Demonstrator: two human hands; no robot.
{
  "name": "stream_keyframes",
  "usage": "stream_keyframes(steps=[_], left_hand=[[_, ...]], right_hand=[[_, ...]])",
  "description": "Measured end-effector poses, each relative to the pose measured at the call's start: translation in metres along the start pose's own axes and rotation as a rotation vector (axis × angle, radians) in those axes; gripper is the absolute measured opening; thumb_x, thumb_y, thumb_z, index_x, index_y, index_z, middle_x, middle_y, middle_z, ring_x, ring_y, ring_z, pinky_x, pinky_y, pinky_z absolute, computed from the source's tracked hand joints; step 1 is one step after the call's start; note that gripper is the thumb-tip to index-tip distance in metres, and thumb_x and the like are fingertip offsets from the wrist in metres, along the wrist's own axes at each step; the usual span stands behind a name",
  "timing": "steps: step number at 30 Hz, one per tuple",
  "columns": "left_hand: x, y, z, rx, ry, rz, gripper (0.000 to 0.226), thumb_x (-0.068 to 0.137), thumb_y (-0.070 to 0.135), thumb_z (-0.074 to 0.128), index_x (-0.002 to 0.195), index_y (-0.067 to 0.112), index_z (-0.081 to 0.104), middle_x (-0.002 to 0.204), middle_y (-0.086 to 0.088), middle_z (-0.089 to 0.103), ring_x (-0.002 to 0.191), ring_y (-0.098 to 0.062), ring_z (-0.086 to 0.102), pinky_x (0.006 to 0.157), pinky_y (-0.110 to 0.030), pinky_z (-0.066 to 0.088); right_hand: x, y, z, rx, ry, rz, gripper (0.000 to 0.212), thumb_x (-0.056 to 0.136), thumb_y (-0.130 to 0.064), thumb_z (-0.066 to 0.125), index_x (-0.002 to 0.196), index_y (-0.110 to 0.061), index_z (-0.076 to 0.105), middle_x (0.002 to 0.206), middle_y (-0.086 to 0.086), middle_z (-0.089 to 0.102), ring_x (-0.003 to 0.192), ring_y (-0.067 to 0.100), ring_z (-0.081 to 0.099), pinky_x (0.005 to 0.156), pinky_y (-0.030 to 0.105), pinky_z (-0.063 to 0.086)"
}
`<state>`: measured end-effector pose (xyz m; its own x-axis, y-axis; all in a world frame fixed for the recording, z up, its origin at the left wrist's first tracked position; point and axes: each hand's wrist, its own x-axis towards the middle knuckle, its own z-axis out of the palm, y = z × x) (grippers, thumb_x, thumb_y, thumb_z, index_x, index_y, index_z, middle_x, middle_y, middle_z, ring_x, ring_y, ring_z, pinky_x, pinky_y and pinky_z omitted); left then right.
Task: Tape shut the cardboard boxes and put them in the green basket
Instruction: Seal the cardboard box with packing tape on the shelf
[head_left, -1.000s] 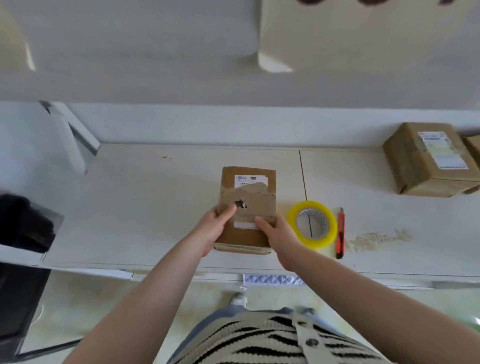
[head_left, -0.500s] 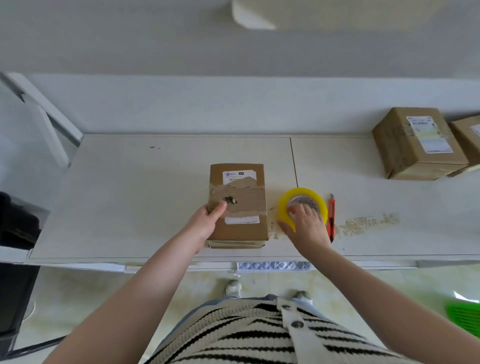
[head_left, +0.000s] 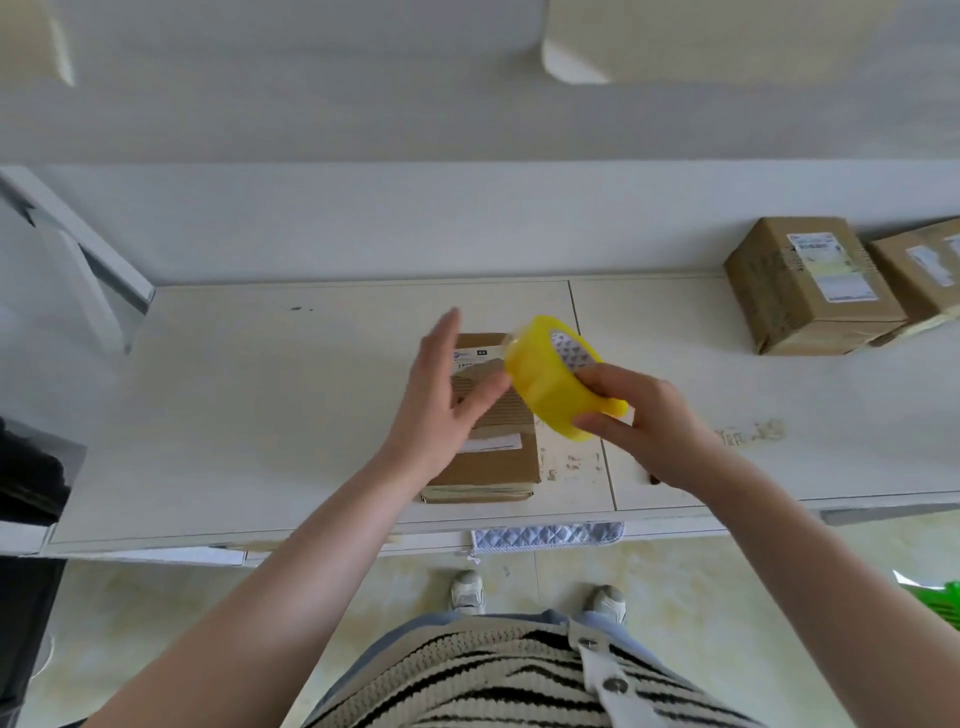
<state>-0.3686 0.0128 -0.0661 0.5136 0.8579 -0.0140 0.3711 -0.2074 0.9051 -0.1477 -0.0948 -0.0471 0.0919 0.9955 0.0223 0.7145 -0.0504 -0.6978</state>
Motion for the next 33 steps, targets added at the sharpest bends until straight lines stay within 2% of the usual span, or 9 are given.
stream_keyframes(steps=[2, 4, 8, 12, 15, 19, 24, 28, 33], left_hand=[[0.002, 0.022, -0.004, -0.145, -0.137, 0.031, 0.087, 0.077, 0.060, 0.064, 0.150, 0.023, 0.034, 0.151, 0.005, 0.040, 0.134, -0.001, 0.043, 0.108, -0.024, 0.040], [0.002, 0.031, -0.010, -0.186, -0.100, 0.011, 0.081, 0.069, 0.053, 0.072, 0.140, 0.022, 0.047, 0.136, 0.004, 0.054, 0.120, 0.001, 0.056, 0.096, -0.020, 0.050], [-0.007, 0.030, -0.017, -0.271, 0.015, -0.020, 0.076, 0.065, 0.043, 0.079, 0.133, 0.017, 0.056, 0.126, 0.000, 0.065, 0.116, -0.012, 0.062, 0.094, -0.029, 0.053], [-0.009, 0.028, -0.020, -0.492, 0.200, -0.044, 0.032, 0.074, 0.031, 0.076, 0.103, 0.018, 0.072, 0.101, 0.003, 0.076, 0.097, -0.010, 0.070, 0.079, -0.020, 0.055], [-0.004, 0.026, -0.025, -0.533, 0.269, -0.099, 0.005, 0.080, 0.017, 0.075, 0.081, 0.016, 0.071, 0.096, -0.001, 0.077, 0.096, -0.016, 0.072, 0.083, -0.032, 0.057], [0.000, 0.027, -0.034, -0.378, 0.323, -0.078, 0.017, 0.086, 0.007, 0.071, 0.072, 0.016, 0.067, 0.089, 0.003, 0.076, 0.090, -0.014, 0.073, 0.084, -0.030, 0.055], [0.003, 0.032, -0.053, -0.362, 0.366, 0.019, 0.015, 0.091, 0.009, 0.066, 0.078, 0.014, 0.062, 0.079, 0.007, 0.076, 0.077, -0.009, 0.072, 0.067, -0.018, 0.053], [0.004, 0.030, -0.051, -0.418, 0.386, -0.149, 0.014, 0.096, 0.013, 0.060, 0.082, 0.014, 0.058, 0.077, 0.012, 0.075, 0.065, -0.002, 0.067, 0.057, -0.014, 0.048], [0.002, 0.017, -0.065, -0.754, 0.138, -0.384, 0.014, 0.095, 0.011, 0.057, 0.082, 0.013, 0.059, 0.084, 0.003, 0.075, 0.069, -0.005, 0.065, 0.063, -0.017, 0.051]], right_hand=[[0.000, -0.017, 0.000, 0.031, -0.039, -0.081, 0.039, 0.085, -0.042, 0.063, 0.117, -0.020, 0.064, 0.093, -0.012, 0.064, 0.081, 0.011, 0.058, 0.071, 0.023, 0.046], [0.001, -0.027, 0.002, 0.060, -0.054, -0.114, 0.037, 0.087, -0.042, 0.062, 0.118, -0.022, 0.064, 0.092, -0.015, 0.063, 0.082, 0.008, 0.057, 0.070, 0.017, 0.044], [0.005, -0.036, 0.002, 0.040, -0.080, -0.143, 0.046, 0.088, -0.046, 0.060, 0.124, -0.018, 0.062, 0.099, -0.029, 0.057, 0.083, -0.001, 0.056, 0.072, 0.009, 0.040], [0.009, -0.044, 0.003, 0.017, -0.138, -0.149, 0.043, 0.086, -0.040, 0.060, 0.122, -0.016, 0.062, 0.096, -0.027, 0.055, 0.074, -0.009, 0.052, 0.070, 0.006, 0.038], [0.013, -0.047, 0.002, -0.003, -0.187, -0.184, 0.035, 0.088, -0.032, 0.064, 0.118, -0.014, 0.062, 0.088, -0.014, 0.056, 0.068, -0.010, 0.052, 0.065, 0.005, 0.037], [0.026, -0.054, -0.002, 0.034, -0.252, -0.195, 0.037, 0.087, -0.044, 0.059, 0.111, -0.016, 0.062, 0.087, -0.004, 0.061, 0.073, 0.006, 0.053, 0.063, 0.015, 0.040], [0.056, -0.051, -0.013, -0.118, -0.116, 0.008, 0.043, 0.085, -0.064, 0.049, 0.082, -0.023, 0.064, 0.068, -0.005, 0.059, 0.066, 0.014, 0.055, 0.064, 0.035, 0.045], [0.073, -0.053, -0.012, -0.218, -0.103, 0.107, 0.046, 0.087, -0.064, 0.050, 0.064, -0.024, 0.059, 0.063, -0.006, 0.055, 0.061, 0.014, 0.052, 0.054, 0.030, 0.037], [0.081, -0.054, -0.008, -0.168, -0.140, 0.154, 0.055, 0.089, -0.063, 0.049, 0.055, -0.020, 0.052, 0.052, -0.005, 0.044, 0.049, 0.013, 0.042, 0.051, 0.026, 0.030]])
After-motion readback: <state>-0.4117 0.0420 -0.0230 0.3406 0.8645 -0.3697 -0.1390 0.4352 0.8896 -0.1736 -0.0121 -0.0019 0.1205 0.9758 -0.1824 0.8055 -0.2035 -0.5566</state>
